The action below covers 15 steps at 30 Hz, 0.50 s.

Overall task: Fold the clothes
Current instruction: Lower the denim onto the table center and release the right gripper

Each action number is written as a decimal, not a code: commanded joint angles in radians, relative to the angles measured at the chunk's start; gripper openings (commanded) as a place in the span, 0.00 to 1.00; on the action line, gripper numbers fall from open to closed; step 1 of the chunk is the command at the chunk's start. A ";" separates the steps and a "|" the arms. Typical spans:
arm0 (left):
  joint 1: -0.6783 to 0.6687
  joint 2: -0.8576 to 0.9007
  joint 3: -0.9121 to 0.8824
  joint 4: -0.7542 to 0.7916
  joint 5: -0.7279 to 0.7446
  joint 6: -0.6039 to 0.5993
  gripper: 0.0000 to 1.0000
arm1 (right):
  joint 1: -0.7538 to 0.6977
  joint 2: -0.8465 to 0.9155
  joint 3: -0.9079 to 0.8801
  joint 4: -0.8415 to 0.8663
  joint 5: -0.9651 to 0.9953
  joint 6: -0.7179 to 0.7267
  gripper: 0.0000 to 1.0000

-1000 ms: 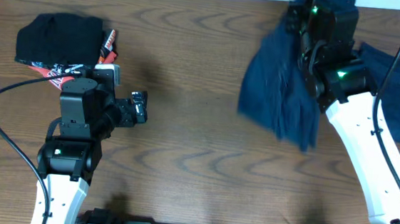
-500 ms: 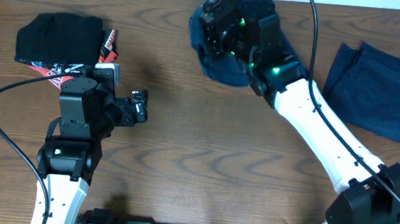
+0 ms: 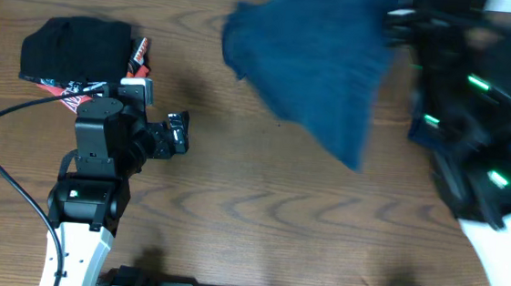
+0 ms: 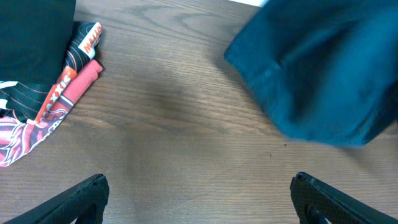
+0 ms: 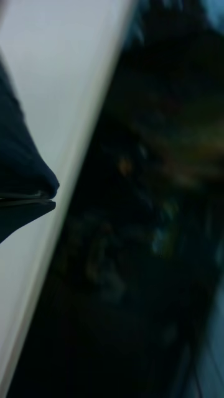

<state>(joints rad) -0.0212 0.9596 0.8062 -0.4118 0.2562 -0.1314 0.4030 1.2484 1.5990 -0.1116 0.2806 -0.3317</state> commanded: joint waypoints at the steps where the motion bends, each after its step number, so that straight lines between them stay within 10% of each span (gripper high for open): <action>1: 0.004 0.000 0.021 0.003 0.006 -0.002 0.95 | -0.069 -0.026 0.012 -0.005 0.085 -0.043 0.01; 15: 0.004 0.000 0.021 0.003 0.006 -0.002 0.95 | -0.047 0.286 0.012 0.020 -0.532 0.108 0.01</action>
<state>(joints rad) -0.0212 0.9596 0.8062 -0.4118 0.2562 -0.1310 0.3187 1.4452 1.6058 -0.1081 -0.0101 -0.3130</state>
